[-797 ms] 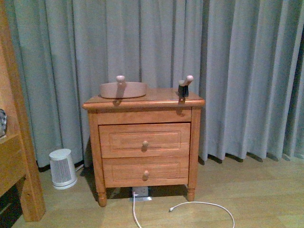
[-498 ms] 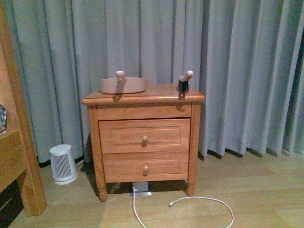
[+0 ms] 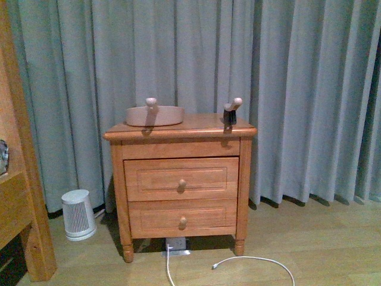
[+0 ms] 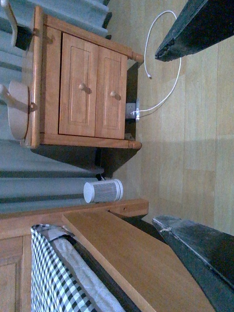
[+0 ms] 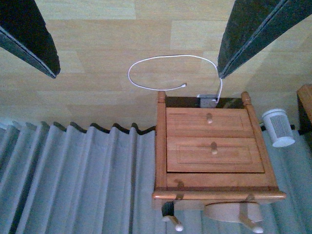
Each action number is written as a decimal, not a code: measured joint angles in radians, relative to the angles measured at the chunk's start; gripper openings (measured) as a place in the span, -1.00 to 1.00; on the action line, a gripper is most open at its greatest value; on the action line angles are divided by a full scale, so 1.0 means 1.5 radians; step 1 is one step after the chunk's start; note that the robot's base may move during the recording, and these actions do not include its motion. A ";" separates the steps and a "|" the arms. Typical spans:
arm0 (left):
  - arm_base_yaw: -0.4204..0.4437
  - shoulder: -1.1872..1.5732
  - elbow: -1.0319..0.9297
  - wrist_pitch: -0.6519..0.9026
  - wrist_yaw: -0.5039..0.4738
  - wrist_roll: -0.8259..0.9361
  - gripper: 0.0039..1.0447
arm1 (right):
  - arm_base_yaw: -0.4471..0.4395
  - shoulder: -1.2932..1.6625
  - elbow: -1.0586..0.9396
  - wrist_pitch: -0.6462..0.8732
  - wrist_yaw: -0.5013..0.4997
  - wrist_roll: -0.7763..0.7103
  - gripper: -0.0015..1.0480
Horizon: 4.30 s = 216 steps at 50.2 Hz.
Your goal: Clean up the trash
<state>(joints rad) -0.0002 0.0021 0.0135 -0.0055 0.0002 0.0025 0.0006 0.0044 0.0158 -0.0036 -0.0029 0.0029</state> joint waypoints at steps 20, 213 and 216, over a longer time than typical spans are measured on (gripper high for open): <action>0.000 0.000 0.000 0.000 0.000 0.000 0.86 | 0.000 0.000 0.000 0.000 0.000 0.000 0.86; -0.183 1.024 0.839 -0.237 -0.093 0.004 0.86 | 0.000 0.000 0.000 0.000 0.001 0.000 0.86; -0.205 1.067 0.880 -0.252 -0.105 -0.007 0.86 | 0.000 0.000 0.000 0.000 0.001 0.000 0.86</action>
<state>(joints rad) -0.3077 1.6020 1.3331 -0.3840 -0.1574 -0.0074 0.0006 0.0044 0.0158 -0.0036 -0.0010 0.0029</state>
